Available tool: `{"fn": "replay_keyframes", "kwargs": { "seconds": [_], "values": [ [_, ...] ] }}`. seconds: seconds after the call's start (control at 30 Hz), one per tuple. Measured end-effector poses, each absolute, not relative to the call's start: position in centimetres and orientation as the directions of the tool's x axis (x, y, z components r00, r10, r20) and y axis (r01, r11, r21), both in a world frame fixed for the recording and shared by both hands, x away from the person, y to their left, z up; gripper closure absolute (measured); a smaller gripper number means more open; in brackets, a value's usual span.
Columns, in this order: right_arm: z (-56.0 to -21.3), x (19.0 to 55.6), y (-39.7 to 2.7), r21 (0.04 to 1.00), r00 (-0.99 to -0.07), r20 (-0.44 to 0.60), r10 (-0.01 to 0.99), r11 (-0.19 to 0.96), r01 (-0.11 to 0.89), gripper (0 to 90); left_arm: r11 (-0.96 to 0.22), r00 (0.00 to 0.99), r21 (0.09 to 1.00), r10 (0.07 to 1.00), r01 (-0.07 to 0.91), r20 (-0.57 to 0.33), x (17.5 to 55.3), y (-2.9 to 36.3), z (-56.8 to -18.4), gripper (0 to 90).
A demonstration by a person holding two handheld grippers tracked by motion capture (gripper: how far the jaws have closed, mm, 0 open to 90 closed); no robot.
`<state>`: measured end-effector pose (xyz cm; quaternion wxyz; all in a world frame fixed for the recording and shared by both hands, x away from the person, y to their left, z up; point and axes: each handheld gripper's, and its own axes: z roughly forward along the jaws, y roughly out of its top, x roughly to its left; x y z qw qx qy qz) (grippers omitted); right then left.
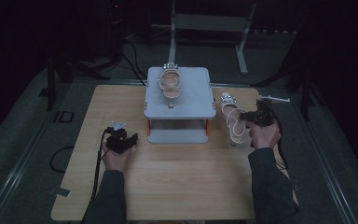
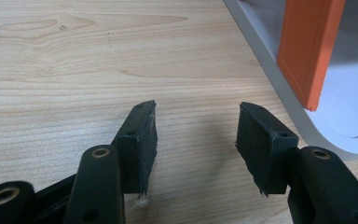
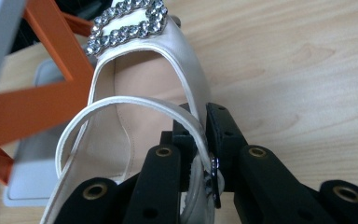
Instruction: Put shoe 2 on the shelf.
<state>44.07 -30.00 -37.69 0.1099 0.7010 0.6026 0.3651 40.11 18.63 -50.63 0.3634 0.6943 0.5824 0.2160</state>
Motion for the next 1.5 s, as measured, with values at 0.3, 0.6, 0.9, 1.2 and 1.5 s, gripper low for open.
{"fn": "replay_keyframes", "kwargs": {
  "seconds": [0.3, 0.6, 0.9, 1.2, 1.5],
  "values": [
    [-35.9, 45.3, -29.3, 0.596, -0.002, 0.387, 0.922, -0.249, 0.763, 83.1, -0.062, 0.228, 0.757, 0.967, 0.65, -0.117, 40.1, 18.5, -50.6, 47.8],
    [-35.3, 46.1, -29.3, 0.595, 0.009, 0.399, 0.917, -0.266, 0.759, 83.1, -0.062, 0.228, 0.757, 0.967, 0.65, -0.117, 40.1, 18.5, -50.6, 47.8],
    [-34.4, 46.7, -29.3, 0.584, 0.014, 0.437, 0.899, -0.296, 0.755, 83.1, -0.065, 0.229, 0.757, 0.967, 0.65, -0.114, 40.1, 18.5, -50.6, 47.8],
    [-32.8, 47.2, -28.7, 0.595, 0.006, 0.431, 0.902, -0.289, 0.75, 83.1, -0.063, 0.229, 0.757, 0.967, 0.65, -0.116, 40.1, 18.5, -50.6, 47.7],
    [-31.2, 47.6, -28.3, 0.604, 0.001, 0.425, 0.905, -0.284, 0.745, 83.1, -0.06, 0.229, 0.758, 0.966, 0.649, -0.119, 40.1, 18.5, -50.6, 47.7]
  ]
}}
